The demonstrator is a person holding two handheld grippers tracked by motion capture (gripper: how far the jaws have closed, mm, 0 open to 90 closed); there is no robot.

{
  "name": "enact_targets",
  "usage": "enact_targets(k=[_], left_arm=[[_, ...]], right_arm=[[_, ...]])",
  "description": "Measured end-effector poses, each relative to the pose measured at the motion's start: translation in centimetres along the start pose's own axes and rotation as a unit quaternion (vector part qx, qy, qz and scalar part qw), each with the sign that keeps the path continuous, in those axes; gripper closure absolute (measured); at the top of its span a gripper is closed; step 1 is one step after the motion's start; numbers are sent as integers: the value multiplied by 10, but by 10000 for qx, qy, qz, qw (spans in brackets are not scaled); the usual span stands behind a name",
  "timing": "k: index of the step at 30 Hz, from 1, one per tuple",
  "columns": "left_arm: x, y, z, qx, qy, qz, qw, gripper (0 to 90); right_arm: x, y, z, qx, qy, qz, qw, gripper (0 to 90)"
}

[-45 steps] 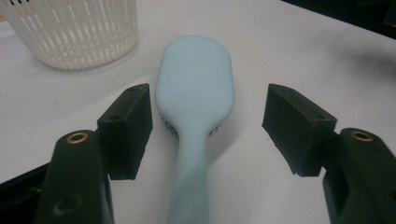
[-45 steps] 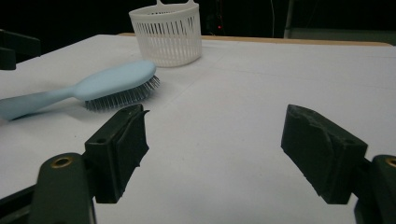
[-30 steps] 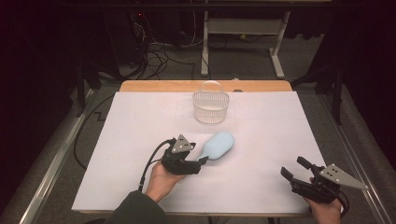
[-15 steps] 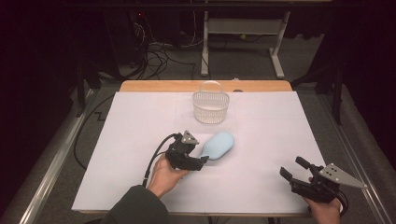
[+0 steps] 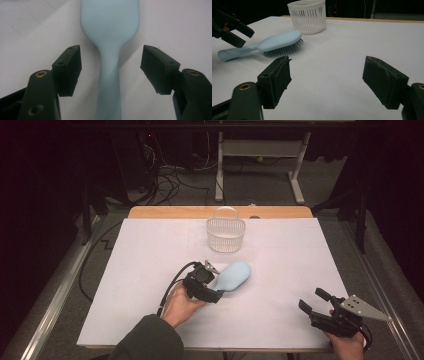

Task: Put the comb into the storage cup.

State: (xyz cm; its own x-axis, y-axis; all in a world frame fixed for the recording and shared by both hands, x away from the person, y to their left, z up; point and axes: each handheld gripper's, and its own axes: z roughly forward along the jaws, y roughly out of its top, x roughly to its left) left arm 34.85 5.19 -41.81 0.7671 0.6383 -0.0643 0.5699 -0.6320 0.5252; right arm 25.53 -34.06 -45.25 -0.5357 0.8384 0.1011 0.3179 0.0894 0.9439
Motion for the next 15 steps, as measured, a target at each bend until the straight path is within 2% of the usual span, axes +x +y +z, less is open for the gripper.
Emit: enact_targets(k=[4,10,15], left_arm=[[1,3,4,133,-27,16,9999,323],[-1,7,14,368,87,6,9993,323],[0,8,20,434,98,-47,9990,324]], right_arm=[[0,0,0,-27,14,-7,10000,230],[0,0,0,-23,21,-22,10000,230],[1,0,0,-19,42,-43,10000,230]])
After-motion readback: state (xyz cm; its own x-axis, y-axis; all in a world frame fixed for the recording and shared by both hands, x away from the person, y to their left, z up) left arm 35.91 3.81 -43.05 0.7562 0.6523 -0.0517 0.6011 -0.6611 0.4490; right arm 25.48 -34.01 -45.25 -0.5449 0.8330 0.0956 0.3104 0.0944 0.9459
